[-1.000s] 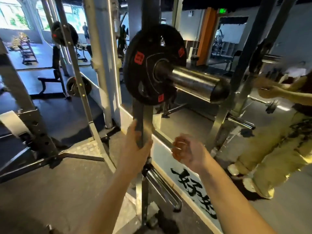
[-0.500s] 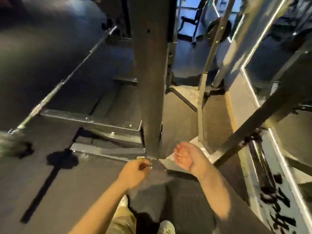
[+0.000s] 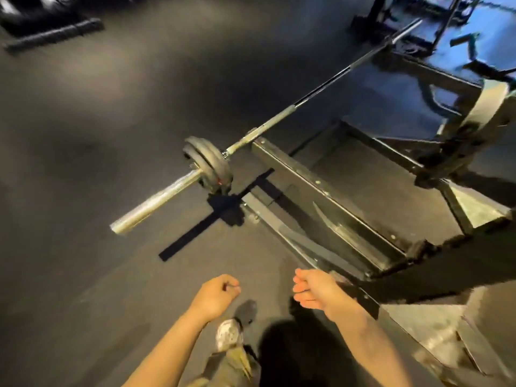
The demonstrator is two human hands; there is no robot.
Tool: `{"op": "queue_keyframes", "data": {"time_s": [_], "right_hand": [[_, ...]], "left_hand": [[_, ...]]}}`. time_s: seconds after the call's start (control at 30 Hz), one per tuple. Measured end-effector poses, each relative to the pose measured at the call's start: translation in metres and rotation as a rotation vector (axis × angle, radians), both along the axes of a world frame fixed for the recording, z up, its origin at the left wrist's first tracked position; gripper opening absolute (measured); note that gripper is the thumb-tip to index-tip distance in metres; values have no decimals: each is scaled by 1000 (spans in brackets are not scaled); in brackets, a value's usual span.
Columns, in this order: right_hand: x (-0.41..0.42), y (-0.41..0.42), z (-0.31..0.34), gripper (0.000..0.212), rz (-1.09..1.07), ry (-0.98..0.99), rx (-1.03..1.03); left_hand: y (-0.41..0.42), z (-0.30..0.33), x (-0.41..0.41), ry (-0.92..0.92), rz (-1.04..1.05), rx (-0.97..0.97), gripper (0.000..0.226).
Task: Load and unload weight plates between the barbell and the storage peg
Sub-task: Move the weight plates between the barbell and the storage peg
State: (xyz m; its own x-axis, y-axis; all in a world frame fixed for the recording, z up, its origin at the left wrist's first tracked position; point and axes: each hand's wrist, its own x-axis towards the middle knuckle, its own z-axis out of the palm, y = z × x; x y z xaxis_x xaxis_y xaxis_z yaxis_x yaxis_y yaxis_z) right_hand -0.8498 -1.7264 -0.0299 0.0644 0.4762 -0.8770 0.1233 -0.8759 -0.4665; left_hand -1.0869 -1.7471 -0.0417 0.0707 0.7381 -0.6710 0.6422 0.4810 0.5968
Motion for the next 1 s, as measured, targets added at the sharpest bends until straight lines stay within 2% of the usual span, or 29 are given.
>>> {"op": "queue_keyframes", "data": {"time_s": [0.1, 0.2, 0.27, 0.33, 0.43, 0.57, 0.67, 0.73, 0.8, 0.9, 1.0], "right_hand": [[-59, 20, -4, 20, 208, -21, -8], [-99, 40, -6, 16, 416, -83, 42], [-115, 60, -6, 20, 479, -152, 80], [-128, 84, -6, 25, 477, -170, 91], [-151, 125, -7, 39, 496, -173, 101], [-184, 183, -12, 52, 493, -124, 105], [-206, 228, -29, 50, 470, -87, 109], [-220, 257, -45, 59, 421, -59, 95], [-229, 282, -60, 69, 370, -72, 46], [-239, 314, -75, 71, 316, -130, -8], [-244, 328, -89, 69, 360, -186, -65]], "left_hand": [[19, -13, -53, 53, 112, -16, 11], [34, -22, -81, 45, 123, -32, 6], [41, -26, -90, 37, 89, -20, 16], [45, -28, -97, 13, 98, -37, 10], [55, -32, -111, -3, 136, -64, 24], [93, -33, -133, 21, 225, -81, 29], [146, -29, -149, 74, 245, -34, 27], [190, -25, -159, 131, 238, 23, 29], [234, -19, -167, 209, 217, 64, 29], [301, -18, -169, 244, 205, 72, 27], [355, -20, -159, 186, 167, 80, 55]]}}
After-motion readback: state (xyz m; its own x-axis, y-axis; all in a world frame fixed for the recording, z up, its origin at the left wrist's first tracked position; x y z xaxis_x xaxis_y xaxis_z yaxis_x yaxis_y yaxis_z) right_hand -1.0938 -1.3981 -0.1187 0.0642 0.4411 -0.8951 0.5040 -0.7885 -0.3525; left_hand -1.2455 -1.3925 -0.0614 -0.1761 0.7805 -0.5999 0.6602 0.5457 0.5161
